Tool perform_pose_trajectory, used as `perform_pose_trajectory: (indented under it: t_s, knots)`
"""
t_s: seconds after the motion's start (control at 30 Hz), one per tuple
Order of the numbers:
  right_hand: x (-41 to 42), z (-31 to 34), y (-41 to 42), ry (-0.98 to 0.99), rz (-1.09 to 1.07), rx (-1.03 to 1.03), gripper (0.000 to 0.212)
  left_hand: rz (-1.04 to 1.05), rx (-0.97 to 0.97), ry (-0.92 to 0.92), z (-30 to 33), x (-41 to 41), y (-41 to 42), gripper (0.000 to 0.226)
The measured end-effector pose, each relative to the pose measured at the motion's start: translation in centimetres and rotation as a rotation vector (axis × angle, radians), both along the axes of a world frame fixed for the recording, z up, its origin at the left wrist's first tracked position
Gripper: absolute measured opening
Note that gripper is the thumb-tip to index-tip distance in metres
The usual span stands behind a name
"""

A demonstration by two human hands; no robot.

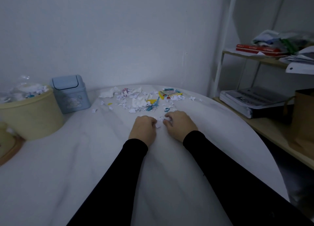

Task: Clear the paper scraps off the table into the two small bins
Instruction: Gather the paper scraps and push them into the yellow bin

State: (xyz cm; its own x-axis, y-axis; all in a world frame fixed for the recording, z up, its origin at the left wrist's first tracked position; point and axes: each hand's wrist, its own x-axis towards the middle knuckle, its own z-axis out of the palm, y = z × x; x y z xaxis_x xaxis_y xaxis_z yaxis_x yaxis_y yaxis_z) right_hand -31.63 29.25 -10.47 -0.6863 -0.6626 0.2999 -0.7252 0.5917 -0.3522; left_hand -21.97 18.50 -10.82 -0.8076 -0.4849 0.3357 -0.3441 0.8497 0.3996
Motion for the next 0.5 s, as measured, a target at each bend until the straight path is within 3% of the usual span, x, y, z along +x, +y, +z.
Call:
perform_pose_trajectory:
  t_s: [0.1,0.23,0.4,0.5]
  knots:
    - [0.35,-0.23,-0.08,-0.064,0.162,-0.104,0.042,0.015,-0.016,0.041,-0.30,0.14,-0.43,0.035]
    - [0.20,-0.45,-0.24,-0.023,0.197,0.123,0.047,-0.056,-0.074,-0.117,-0.65,0.26,-0.40,0.053]
    - [-0.13,-0.06,-0.18,0.059,0.110,0.092,0.027,-0.112,-0.043,-0.159,-0.52,-0.33,-0.22,0.028]
    - [-0.05,0.28,0.60,-0.021,0.104,0.032,0.017,-0.110,0.001,-0.052,0.09,-0.09,0.15,0.031]
